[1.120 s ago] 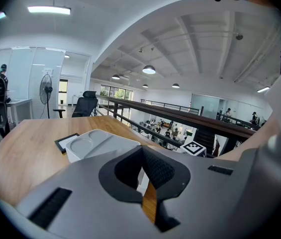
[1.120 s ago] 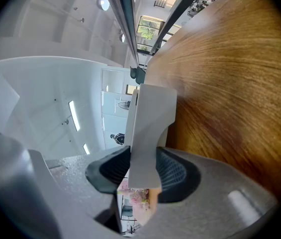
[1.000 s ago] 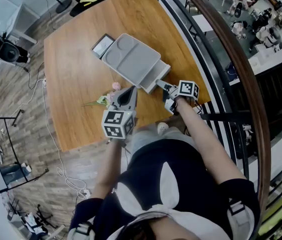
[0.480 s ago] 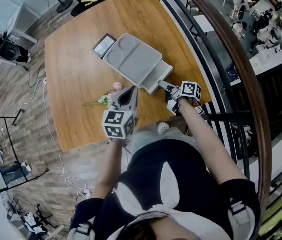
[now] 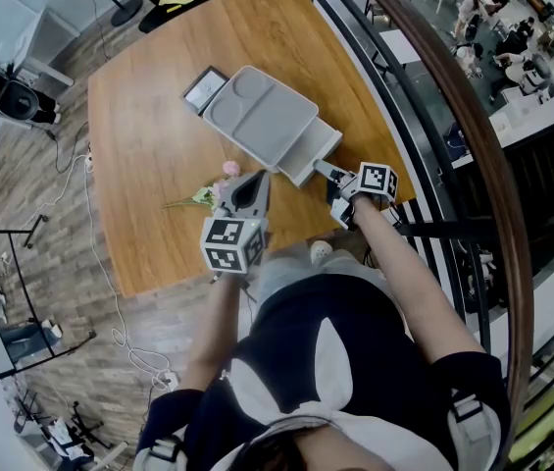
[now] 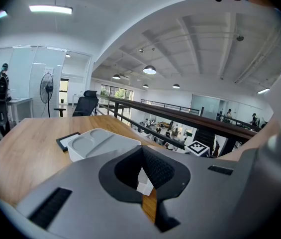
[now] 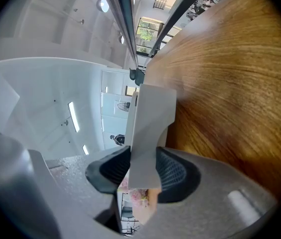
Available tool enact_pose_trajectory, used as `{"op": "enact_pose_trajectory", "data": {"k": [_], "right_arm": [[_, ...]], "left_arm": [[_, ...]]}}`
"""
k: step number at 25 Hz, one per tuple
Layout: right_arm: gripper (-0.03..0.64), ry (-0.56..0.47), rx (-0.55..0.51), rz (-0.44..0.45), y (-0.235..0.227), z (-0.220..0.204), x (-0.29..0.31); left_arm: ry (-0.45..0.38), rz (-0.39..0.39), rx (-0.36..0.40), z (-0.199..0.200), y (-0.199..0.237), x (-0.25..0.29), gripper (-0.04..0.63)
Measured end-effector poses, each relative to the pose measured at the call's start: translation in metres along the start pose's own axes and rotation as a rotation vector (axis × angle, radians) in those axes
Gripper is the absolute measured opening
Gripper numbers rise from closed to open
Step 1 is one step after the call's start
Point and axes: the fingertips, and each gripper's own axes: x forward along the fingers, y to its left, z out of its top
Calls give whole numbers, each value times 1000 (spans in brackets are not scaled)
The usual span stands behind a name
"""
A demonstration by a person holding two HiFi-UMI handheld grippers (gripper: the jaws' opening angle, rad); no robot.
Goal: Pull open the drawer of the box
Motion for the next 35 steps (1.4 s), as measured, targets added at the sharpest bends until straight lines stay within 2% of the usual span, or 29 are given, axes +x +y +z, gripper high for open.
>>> {"op": "enact_pose_trajectory", "data": {"k": [35], "right_arm": [[153,-14,7,-25,-6,-3,-20]], "left_arm": [[15,-34,-25,-17,-9,0,17]]}}
